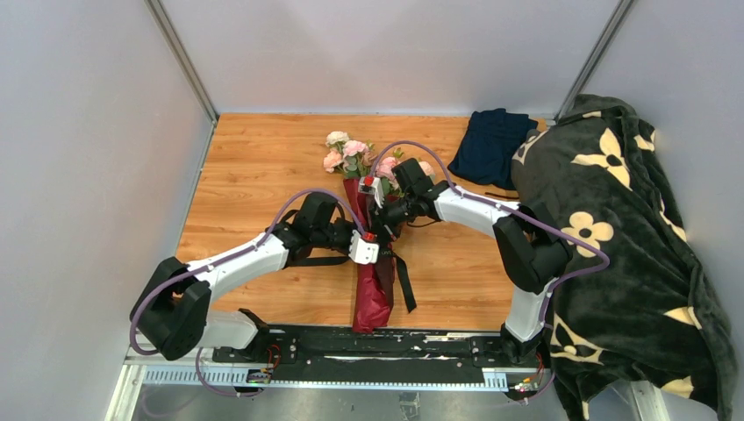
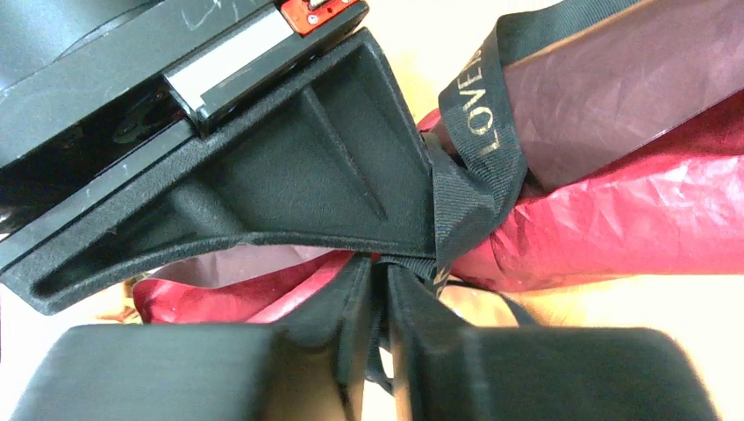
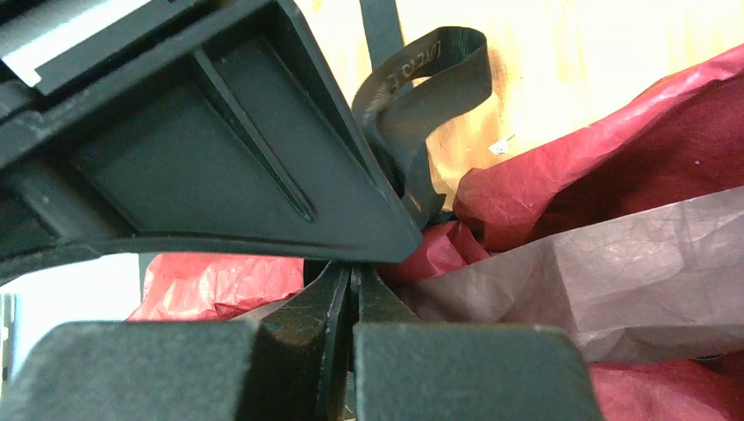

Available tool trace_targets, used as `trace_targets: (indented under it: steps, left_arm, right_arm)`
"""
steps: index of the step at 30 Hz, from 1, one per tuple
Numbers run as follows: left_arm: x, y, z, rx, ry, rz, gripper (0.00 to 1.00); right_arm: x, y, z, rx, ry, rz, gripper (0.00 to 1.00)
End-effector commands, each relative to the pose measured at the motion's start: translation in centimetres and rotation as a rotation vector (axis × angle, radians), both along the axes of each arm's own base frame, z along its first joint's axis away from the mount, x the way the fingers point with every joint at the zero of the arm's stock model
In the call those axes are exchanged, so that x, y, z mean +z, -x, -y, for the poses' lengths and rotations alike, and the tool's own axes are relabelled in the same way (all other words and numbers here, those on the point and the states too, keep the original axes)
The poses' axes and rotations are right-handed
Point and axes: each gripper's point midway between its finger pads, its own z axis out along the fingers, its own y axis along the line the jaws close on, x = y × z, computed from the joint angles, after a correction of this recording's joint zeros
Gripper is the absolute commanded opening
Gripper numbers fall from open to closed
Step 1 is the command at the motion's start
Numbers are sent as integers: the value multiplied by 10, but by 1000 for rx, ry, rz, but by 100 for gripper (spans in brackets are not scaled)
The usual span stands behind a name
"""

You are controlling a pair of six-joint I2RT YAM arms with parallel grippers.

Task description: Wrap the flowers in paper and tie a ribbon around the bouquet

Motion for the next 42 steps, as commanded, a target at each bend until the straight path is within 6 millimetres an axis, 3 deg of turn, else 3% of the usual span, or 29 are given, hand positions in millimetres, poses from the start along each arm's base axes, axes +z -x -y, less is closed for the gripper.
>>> trace_targets:
  steps: [1, 2, 3, 9, 11, 18, 22, 29, 38, 39, 41, 42]
  left_arm:
    - [-5, 3, 8, -32, 19, 13, 15]
    - [-5, 2, 8, -26, 19, 15, 2]
    - [-1, 0, 7, -14, 24, 19, 0]
    - [31, -10, -3, 75, 75, 104, 0]
    - [31, -5, -4, 59, 76, 99, 0]
    - [14, 19, -7, -25, 36, 33, 0]
    - [2, 33, -6, -95, 24, 16, 0]
    - [-11, 32, -7, -113, -5, 21, 0]
    - [-16, 34, -10, -113, -21, 31, 0]
    - [-14, 31, -10, -104, -17, 37, 4]
    - [-10, 24, -12, -40, -14, 18, 40]
    - [-8, 22, -13, -13, -11, 9, 48]
  right_arm:
    - [11, 4, 0, 33, -17, 9, 3]
    - [11, 4, 1, 31, -15, 9, 4]
    - [9, 4, 2, 28, -10, 7, 4]
    - [-2, -5, 20, -40, 39, -9, 13]
    - [-3, -4, 20, -36, 35, -24, 14]
    - [-1, -8, 20, -52, 33, -29, 18]
    - [8, -23, 14, -100, 31, -1, 10]
    - [17, -40, 12, -185, 18, 33, 1]
    - [24, -46, 17, -300, -44, 13, 5]
    - [22, -45, 17, -301, -43, 6, 5]
    - [19, -44, 19, -311, -34, -1, 3]
    - [19, -44, 19, -312, -34, 0, 2]
